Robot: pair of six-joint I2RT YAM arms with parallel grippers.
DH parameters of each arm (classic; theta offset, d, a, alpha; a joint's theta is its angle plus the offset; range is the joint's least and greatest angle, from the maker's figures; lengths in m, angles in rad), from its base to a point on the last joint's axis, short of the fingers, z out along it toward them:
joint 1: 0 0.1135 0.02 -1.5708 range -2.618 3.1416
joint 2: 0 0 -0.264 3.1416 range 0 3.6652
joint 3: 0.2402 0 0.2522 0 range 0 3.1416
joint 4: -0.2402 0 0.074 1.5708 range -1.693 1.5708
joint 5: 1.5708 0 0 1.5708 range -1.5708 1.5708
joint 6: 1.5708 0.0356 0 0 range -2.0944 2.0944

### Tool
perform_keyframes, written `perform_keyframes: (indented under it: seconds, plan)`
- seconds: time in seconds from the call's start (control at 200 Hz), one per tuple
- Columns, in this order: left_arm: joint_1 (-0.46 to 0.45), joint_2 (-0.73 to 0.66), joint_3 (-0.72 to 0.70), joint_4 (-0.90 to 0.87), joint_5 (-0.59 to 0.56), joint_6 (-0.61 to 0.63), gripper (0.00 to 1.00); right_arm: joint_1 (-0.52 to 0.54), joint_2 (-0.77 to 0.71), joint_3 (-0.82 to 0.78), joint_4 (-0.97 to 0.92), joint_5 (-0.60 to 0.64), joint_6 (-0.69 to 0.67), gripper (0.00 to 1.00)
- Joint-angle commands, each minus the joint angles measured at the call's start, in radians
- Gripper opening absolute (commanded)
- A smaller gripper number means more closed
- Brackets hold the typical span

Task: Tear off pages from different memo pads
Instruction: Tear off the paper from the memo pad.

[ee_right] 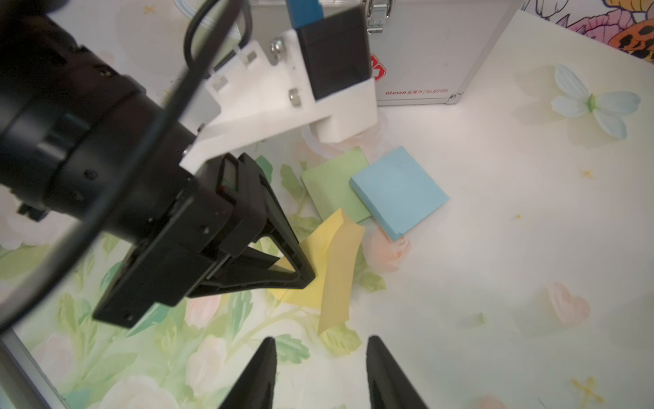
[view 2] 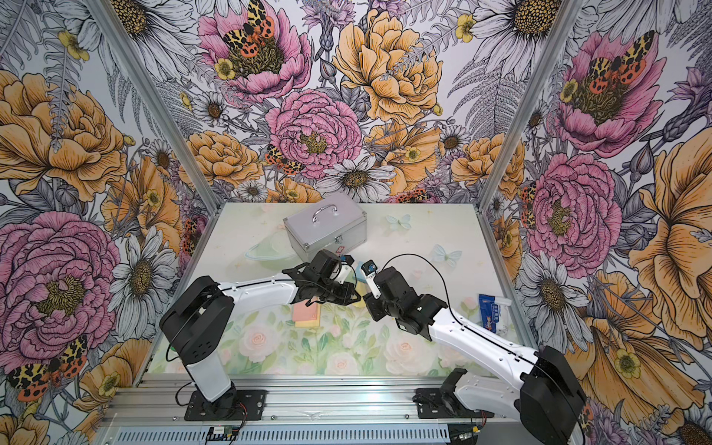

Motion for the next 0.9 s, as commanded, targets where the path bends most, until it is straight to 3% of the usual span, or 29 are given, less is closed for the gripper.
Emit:
perform_keyframes:
  seconds: [0.0,0.6,0.69,0.83,0.895]
  plan:
    - [0.005,-0.044,0.012,-0.003,0.035,-0.016,0.0,0.024,0.049,-0.01,0.057,0.087,-0.047,0.44]
    - [0.001,-0.112,-0.005,-0.004,0.068,-0.029,0.0,0.054,0.089,-0.075,0.141,0.207,-0.035,0.33]
    - [-0.001,-0.112,-0.003,-0.005,0.076,-0.027,0.0,0.055,0.093,-0.074,0.142,0.21,-0.037,0.24]
    - [-0.003,-0.105,-0.002,-0.005,0.081,-0.025,0.0,0.055,0.084,-0.065,0.14,0.19,-0.045,0.0]
    - [-0.004,-0.1,-0.004,-0.006,0.083,-0.022,0.0,0.055,0.073,-0.062,0.138,0.19,-0.046,0.0]
